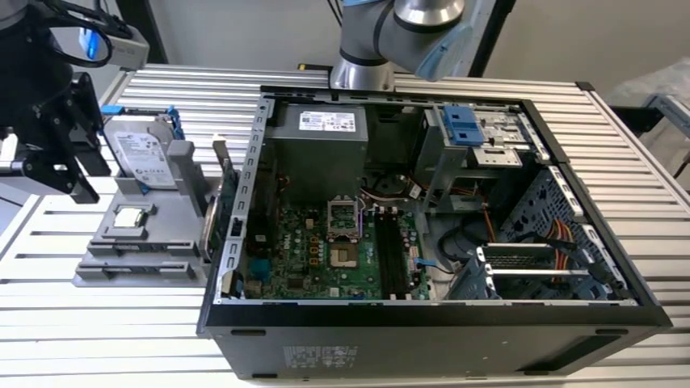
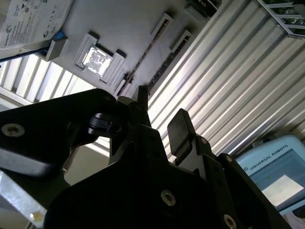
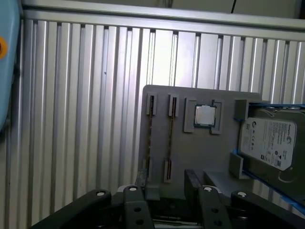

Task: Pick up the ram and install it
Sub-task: 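Pick up the ram and move it above insertion slot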

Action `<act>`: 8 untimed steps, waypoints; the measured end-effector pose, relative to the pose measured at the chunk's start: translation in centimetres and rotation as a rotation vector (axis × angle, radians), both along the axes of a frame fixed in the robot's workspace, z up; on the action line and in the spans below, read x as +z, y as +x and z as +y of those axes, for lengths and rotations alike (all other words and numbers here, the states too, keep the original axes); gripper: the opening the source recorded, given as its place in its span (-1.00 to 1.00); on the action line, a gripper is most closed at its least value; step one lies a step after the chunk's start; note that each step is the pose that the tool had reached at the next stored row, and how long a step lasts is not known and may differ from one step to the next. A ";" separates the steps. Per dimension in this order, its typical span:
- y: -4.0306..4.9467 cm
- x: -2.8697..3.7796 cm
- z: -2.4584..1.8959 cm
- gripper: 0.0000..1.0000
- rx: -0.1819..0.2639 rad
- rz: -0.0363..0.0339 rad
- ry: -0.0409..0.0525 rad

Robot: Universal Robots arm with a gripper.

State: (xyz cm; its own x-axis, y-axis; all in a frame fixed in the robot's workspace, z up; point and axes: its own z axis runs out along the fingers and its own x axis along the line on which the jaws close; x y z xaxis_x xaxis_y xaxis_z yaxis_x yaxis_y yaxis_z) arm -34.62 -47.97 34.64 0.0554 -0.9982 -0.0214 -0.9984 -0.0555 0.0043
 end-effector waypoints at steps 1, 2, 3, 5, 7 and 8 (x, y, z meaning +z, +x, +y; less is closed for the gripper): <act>0.00 -0.02 0.00 1.00 0.000 0.0000 -0.0001; 0.00 -0.04 0.00 1.00 0.000 0.0000 -0.0001; 0.00 -0.07 0.00 1.00 0.000 0.0000 -0.0001; 0.00 -0.11 0.00 1.00 0.000 0.0000 -0.0001; 0.00 -0.15 0.00 1.00 0.000 0.0000 -0.0002; 0.00 -0.17 0.00 1.00 0.000 0.0000 -0.0003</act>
State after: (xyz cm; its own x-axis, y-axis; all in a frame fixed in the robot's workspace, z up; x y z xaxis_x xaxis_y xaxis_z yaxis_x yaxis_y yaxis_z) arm -34.62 -47.97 34.47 0.0555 -0.9982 -0.0212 -0.9984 -0.0556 0.0043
